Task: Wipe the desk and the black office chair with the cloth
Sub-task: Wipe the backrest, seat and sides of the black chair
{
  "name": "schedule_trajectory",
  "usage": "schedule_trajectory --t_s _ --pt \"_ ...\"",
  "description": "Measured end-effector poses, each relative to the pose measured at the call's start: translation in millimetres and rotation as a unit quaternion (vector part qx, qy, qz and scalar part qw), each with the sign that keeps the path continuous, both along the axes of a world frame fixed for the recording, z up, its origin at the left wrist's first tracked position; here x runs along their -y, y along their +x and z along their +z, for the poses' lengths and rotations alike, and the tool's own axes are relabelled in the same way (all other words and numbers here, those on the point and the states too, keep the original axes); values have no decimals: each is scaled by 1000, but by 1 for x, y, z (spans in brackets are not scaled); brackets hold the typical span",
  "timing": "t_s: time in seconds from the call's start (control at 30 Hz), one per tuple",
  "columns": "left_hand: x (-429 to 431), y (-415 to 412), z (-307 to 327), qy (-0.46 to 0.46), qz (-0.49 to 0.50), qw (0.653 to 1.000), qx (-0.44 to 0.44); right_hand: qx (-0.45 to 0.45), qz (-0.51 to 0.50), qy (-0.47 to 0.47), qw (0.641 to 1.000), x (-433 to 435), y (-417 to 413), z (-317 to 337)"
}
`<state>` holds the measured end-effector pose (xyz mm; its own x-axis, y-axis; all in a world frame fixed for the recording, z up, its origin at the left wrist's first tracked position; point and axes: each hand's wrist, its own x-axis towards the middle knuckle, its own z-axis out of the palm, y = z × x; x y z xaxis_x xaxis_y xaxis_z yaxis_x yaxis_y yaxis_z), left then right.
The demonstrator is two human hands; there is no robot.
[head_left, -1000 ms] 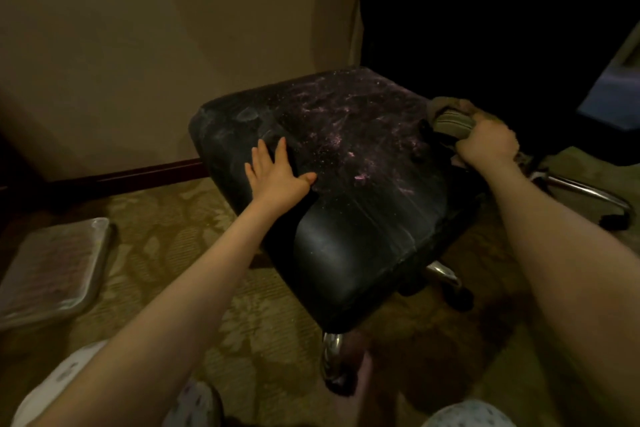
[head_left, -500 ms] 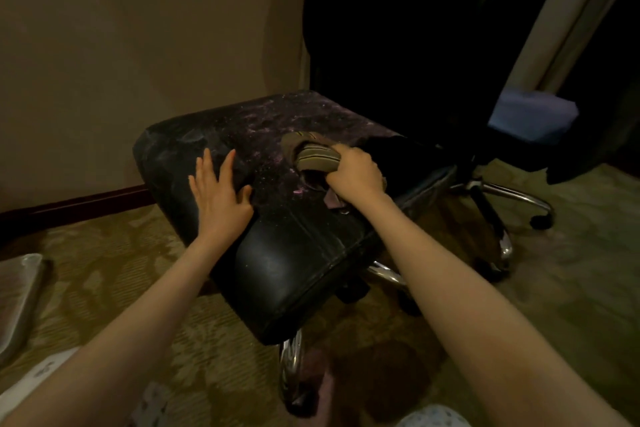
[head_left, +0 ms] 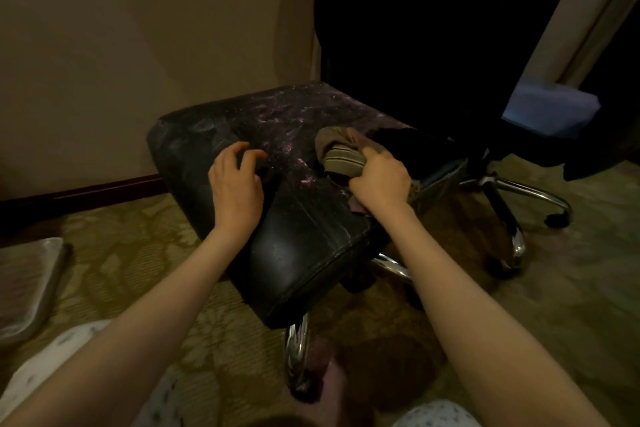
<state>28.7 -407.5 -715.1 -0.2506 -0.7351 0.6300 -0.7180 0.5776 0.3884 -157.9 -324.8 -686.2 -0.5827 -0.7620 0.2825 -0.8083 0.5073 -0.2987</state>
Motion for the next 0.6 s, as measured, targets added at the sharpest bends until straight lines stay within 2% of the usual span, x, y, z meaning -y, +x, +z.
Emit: schedule_trajectory --t_s 0.1,0.2,0.3,0.37,0.43,0.5,0.6 --pt "-2 1 5 11 -6 999 44 7 62 -5 998 -9 15 5" --pt "-8 -5 19 6 -25 996 82 117 80 -70 987 -19 4 12" --pt "-20 -42 50 -55 -148 984 77 201 38 -188 961 -32 -21 13" --pt "-32 -83 71 -41 -269 956 107 229 -25 -256 939 -41 -48 10" --pt "-44 -128 82 37 -345 918 191 254 -116 -300 912 -50 -81 4" --pt "-52 -170 84 121 -348 877 308 278 -194 -343 876 -58 -110 -4" --pt "-46 -209 77 189 -314 827 426 297 -235 -404 833 -63 -139 -15"
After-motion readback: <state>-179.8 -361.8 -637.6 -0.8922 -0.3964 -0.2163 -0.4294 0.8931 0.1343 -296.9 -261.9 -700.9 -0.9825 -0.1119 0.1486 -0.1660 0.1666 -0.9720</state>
